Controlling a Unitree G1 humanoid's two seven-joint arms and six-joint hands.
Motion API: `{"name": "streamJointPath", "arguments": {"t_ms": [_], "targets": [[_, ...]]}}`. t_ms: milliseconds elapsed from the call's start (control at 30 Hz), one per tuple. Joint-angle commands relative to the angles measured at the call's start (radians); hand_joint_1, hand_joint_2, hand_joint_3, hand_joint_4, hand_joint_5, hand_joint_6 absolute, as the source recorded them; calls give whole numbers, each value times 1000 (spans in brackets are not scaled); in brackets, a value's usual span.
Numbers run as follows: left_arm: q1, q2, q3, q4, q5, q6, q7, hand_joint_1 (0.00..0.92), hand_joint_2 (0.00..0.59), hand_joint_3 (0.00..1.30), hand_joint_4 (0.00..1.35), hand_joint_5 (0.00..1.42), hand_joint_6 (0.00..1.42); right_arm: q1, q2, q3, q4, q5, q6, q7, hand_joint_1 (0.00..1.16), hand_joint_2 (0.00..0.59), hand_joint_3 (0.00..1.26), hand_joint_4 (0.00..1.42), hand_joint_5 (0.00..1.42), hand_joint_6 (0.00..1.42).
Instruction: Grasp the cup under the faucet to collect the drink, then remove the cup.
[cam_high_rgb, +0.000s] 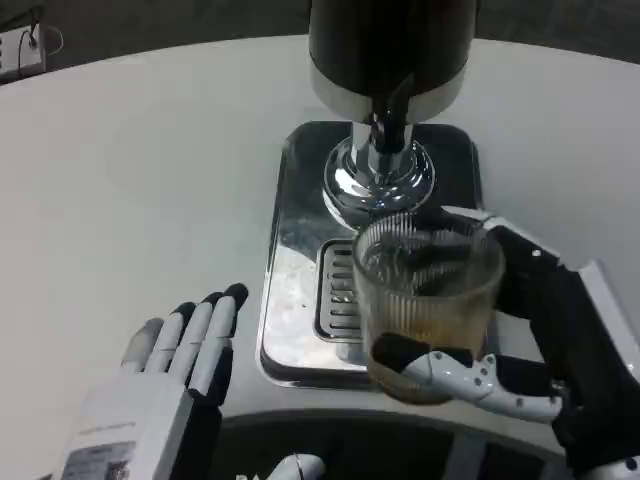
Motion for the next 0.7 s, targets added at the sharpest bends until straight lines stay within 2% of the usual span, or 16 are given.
{"name": "streamJointPath", "arguments": {"t_ms": [33,367,500,700], "targets": [[-7,2,-19,-51,34,-5,-40,0,117,0,0,0,0,55,-8,-39,-141,79,18,33,1134,214,812,983,1147,1424],[-3,24,-27,-138,60,-34,-127,0,86,0,0,0,0,156,-64,-129,-327,186,20,113,1137,196,812,983,1147,1421],[20,27,-27,-185,55,-54,-160,0,80,0,0,0,0,169,-71,-138,-363,203,17,127,1138,196,812,983,1147,1424],[51,14,-34,-242,53,-80,-197,0,76,0,0,0,0,201,-68,-119,-397,198,-7,138,1138,196,812,983,1147,1424]]}}
